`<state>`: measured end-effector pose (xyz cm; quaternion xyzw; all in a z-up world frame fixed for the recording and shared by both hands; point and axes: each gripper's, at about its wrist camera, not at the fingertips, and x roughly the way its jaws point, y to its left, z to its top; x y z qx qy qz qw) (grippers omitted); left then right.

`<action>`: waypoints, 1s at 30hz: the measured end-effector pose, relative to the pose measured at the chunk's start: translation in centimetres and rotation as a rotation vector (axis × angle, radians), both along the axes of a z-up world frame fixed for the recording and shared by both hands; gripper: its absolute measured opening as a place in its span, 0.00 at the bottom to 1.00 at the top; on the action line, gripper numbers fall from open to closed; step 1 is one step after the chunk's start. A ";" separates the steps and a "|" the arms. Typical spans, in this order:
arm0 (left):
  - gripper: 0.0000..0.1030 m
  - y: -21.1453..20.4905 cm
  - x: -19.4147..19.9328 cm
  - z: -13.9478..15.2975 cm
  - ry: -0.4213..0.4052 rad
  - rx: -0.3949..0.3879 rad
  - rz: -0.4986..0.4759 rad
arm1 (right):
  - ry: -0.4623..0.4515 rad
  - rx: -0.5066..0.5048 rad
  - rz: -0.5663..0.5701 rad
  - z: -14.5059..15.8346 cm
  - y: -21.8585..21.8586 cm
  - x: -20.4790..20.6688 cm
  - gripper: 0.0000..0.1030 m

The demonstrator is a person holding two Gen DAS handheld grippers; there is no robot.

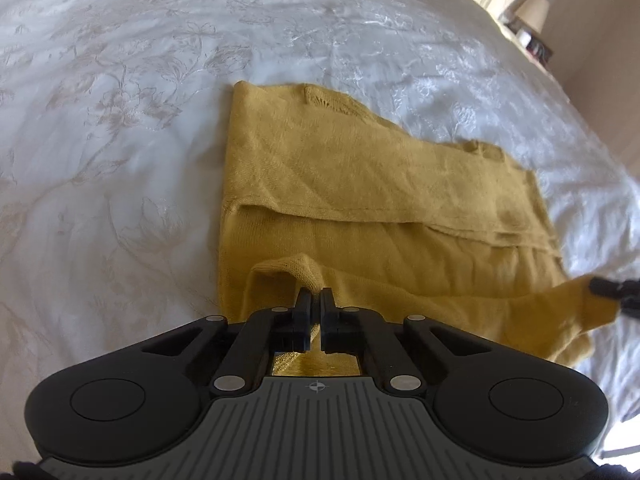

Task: Fold small clothes
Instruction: 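Lift the hem with both grippers and fold it toward the collar, then lower the folded hem onto the sweater and open both grippers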

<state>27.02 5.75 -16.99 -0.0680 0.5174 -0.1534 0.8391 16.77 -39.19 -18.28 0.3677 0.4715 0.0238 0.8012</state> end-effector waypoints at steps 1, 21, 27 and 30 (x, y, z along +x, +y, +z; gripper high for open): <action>0.04 0.2 -0.1 0.1 0.006 -0.017 0.021 | -0.001 0.002 0.000 0.0 -0.1 -0.1 0.19; 0.06 2.6 10.3 2.7 -0.082 -0.208 0.308 | -0.027 0.005 -0.106 -0.8 -2.9 10.7 0.36; 0.24 2.7 9.5 2.3 -0.089 -0.161 0.305 | -0.047 -0.083 -0.044 -0.3 -2.7 10.8 0.55; 0.31 1.3 8.0 2.4 -0.105 -0.085 0.185 | -0.036 -0.155 0.075 0.1 -1.2 10.3 0.55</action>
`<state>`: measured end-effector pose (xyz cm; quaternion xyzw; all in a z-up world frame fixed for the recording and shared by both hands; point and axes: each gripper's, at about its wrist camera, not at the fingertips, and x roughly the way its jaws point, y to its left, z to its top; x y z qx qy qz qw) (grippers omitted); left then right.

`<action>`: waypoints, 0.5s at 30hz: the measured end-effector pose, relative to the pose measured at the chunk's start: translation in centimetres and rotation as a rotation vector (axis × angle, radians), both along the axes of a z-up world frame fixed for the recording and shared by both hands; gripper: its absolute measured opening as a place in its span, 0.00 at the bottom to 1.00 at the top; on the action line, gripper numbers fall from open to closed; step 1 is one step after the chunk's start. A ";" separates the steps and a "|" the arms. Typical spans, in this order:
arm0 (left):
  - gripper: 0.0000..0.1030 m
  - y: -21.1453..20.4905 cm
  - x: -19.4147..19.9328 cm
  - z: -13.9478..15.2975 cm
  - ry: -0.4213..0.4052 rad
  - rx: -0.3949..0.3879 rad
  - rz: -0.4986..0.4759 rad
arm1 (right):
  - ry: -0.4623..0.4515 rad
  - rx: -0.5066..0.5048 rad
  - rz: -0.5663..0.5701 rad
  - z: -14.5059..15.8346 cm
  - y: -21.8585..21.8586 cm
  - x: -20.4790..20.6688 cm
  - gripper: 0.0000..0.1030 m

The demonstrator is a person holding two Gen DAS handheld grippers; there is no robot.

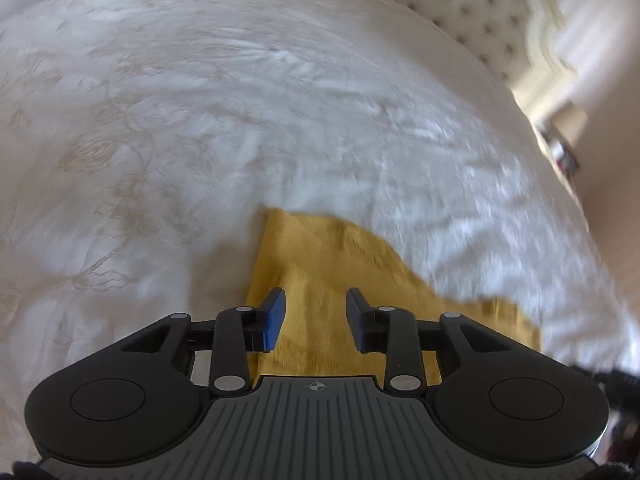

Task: Fold small clothes
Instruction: 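Lower the folded hem onto the sweater and open both grippers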

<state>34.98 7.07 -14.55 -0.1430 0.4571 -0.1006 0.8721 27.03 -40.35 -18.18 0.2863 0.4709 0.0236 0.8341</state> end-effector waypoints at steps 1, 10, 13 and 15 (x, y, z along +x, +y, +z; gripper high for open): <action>0.32 -0.7 -0.5 -0.1 0.006 0.028 -0.049 | 0.006 -0.026 0.037 0.0 0.7 -0.3 0.55; 0.32 -5.8 -2.8 -4.2 0.104 0.123 -0.290 | 0.068 -0.097 0.276 -2.6 6.4 -0.1 0.55; 0.32 -6.6 -0.7 -4.7 0.090 0.136 -0.306 | 0.047 -0.099 0.294 -3.0 6.7 2.1 0.55; 0.32 -6.8 1.4 -4.5 0.067 0.128 -0.297 | 0.023 -0.099 0.280 -3.0 6.3 3.9 0.55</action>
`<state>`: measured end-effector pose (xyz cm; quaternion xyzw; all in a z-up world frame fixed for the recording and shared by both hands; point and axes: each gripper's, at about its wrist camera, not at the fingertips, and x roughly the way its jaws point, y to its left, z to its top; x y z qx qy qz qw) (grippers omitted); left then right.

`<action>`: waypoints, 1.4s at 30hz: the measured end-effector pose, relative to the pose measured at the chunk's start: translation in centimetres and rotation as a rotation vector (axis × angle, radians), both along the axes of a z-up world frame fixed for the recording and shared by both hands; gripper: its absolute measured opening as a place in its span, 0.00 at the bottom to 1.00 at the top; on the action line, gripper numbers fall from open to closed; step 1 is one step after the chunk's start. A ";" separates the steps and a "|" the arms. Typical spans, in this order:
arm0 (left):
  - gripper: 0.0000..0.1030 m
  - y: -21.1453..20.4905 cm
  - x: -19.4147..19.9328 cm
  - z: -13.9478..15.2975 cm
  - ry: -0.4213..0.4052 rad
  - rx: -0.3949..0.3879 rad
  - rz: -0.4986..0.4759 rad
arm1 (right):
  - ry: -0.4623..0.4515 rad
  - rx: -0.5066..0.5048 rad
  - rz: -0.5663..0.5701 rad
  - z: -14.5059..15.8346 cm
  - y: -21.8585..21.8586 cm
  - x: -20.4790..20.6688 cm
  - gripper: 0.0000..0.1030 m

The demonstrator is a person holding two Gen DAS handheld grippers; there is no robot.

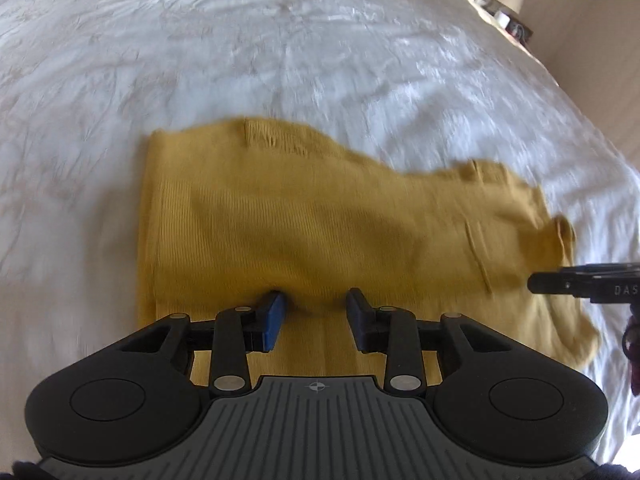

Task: Fold small clothes
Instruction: 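Lower the folded hem onto the sweater and open both grippers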

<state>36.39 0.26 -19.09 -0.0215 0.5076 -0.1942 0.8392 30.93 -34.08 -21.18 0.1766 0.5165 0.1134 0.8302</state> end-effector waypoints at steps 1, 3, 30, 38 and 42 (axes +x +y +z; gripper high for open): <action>0.32 -0.1 1.2 0.2 -0.017 -0.007 0.007 | -0.015 0.002 -0.018 0.0 -0.4 1.1 0.55; 0.33 -0.2 3.7 0.6 -0.048 -0.010 0.025 | -0.035 -0.002 -0.073 0.0 -1.6 3.1 0.55; 0.40 1.0 1.8 1.5 -0.062 0.074 -0.052 | -0.026 -0.030 -0.180 0.9 -3.3 -0.5 0.56; 0.40 1.9 9.4 -0.7 -0.066 0.158 0.127 | -0.040 -0.040 -0.160 1.3 -2.7 0.3 0.57; 0.40 4.3 10.8 0.7 -0.084 0.139 0.282 | -0.045 -0.048 -0.167 1.3 -2.9 0.2 0.61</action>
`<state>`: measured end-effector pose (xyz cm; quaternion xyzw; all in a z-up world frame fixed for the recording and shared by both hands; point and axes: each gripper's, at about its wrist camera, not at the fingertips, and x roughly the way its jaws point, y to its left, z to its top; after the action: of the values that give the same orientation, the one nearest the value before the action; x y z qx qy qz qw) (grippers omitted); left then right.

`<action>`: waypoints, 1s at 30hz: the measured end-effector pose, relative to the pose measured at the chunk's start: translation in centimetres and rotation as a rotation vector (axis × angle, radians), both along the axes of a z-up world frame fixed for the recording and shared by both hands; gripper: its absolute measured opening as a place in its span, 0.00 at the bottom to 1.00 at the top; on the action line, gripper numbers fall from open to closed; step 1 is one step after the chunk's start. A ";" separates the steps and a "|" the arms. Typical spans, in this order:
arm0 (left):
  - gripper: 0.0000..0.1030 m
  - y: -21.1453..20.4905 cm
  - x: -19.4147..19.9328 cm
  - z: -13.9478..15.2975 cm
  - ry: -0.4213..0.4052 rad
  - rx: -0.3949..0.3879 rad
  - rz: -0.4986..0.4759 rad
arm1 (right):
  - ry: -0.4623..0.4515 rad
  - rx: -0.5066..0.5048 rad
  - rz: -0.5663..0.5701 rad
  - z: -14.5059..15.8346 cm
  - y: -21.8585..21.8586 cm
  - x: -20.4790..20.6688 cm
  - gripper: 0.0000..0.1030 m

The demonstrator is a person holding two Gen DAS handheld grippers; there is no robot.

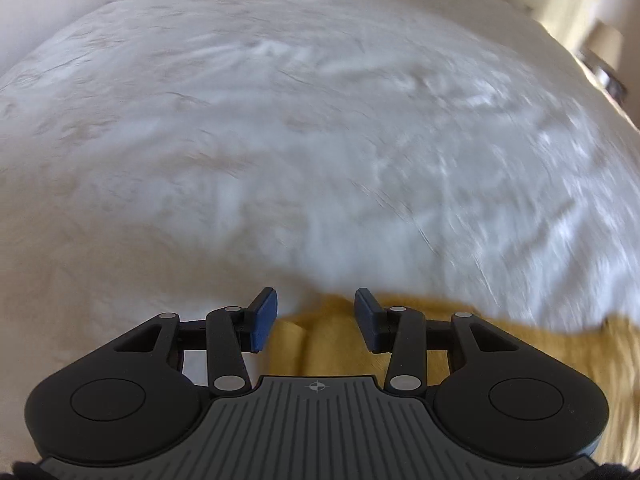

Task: Fold small clothes
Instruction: 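Pinch the folded edge with both grippers and straighten it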

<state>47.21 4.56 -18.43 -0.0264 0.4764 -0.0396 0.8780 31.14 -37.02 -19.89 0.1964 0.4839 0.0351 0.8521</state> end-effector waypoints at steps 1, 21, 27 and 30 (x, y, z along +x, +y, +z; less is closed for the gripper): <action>0.41 0.5 -0.1 0.4 -0.005 -0.011 0.011 | 0.002 -0.001 -0.001 -0.1 -0.1 0.0 0.61; 0.46 -0.6 -0.8 -1.6 0.063 -0.089 -0.169 | 0.018 -0.117 0.003 -2.3 -2.2 5.3 0.61; 0.46 -0.9 -0.4 -1.8 0.053 -0.092 -0.183 | 0.025 -0.128 0.028 -2.6 -1.7 5.8 0.57; 0.46 -0.8 -0.3 -1.8 0.061 -0.108 -0.171 | 0.030 -0.122 0.055 -2.8 -1.3 5.9 0.28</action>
<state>46.93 3.72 -20.23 -0.0341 0.5007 -0.1392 0.8537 37.07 -38.34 -22.72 0.1312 0.5030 0.0258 0.8539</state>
